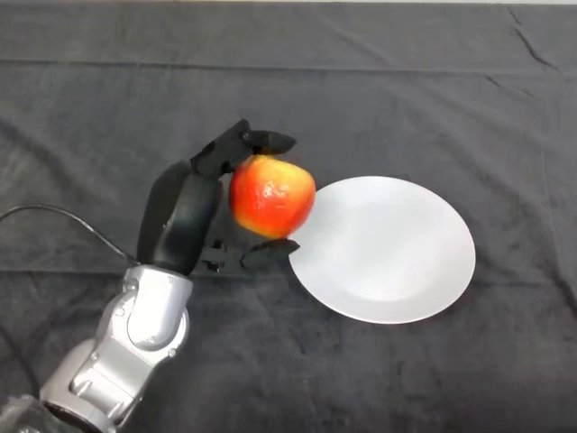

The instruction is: Move the apple to the plate

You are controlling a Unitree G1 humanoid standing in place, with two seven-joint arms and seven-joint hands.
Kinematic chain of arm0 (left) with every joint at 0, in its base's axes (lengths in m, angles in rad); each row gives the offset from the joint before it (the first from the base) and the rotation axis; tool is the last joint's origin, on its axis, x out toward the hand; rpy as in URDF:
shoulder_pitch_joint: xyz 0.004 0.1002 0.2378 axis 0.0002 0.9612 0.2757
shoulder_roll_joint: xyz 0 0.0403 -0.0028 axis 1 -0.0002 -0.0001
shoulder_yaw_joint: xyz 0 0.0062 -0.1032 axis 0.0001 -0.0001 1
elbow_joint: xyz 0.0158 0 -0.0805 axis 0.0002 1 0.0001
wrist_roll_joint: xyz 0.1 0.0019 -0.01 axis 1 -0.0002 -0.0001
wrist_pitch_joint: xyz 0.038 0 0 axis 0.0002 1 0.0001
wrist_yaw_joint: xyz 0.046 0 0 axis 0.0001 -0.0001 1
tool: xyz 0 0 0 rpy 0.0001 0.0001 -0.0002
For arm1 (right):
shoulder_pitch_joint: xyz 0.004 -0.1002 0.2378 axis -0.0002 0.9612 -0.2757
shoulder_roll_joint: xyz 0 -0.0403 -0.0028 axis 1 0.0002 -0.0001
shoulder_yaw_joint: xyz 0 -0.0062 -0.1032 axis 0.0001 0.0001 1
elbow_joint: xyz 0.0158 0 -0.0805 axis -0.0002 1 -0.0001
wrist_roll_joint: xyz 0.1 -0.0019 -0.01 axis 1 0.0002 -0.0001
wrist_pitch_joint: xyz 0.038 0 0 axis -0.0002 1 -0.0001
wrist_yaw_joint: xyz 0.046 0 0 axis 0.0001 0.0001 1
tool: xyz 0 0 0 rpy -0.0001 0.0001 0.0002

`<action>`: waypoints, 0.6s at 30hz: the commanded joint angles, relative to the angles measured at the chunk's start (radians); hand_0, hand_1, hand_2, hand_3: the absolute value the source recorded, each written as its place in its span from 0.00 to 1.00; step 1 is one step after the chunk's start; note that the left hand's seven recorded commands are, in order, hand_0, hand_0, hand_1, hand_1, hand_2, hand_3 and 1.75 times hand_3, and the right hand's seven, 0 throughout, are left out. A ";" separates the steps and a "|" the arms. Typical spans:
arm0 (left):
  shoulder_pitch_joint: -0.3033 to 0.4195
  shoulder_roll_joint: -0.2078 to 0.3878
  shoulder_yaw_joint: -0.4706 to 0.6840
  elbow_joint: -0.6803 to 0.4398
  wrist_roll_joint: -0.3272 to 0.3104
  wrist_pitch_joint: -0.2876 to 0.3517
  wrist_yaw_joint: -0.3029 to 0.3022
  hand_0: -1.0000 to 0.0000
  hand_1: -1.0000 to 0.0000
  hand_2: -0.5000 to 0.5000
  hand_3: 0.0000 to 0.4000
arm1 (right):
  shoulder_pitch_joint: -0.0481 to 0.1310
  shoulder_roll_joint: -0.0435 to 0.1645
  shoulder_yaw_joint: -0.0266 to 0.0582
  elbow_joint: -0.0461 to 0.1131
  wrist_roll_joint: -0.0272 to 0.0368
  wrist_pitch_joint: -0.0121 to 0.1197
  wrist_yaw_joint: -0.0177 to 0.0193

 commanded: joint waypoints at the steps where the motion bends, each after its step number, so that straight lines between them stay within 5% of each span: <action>1: 0.039 0.010 0.015 -0.041 0.024 0.025 0.026 0.00 0.00 0.50 1.00 | 0.008 -0.033 -0.0068 -0.014 -0.0047 -0.001 -0.0040; 18: -0.031 -0.088 -0.153 0.048 0.059 0.058 0.094 0.00 0.00 0.50 1.00 | 0.009 -0.031 -0.0054 -0.018 -0.0053 0.000 -0.0066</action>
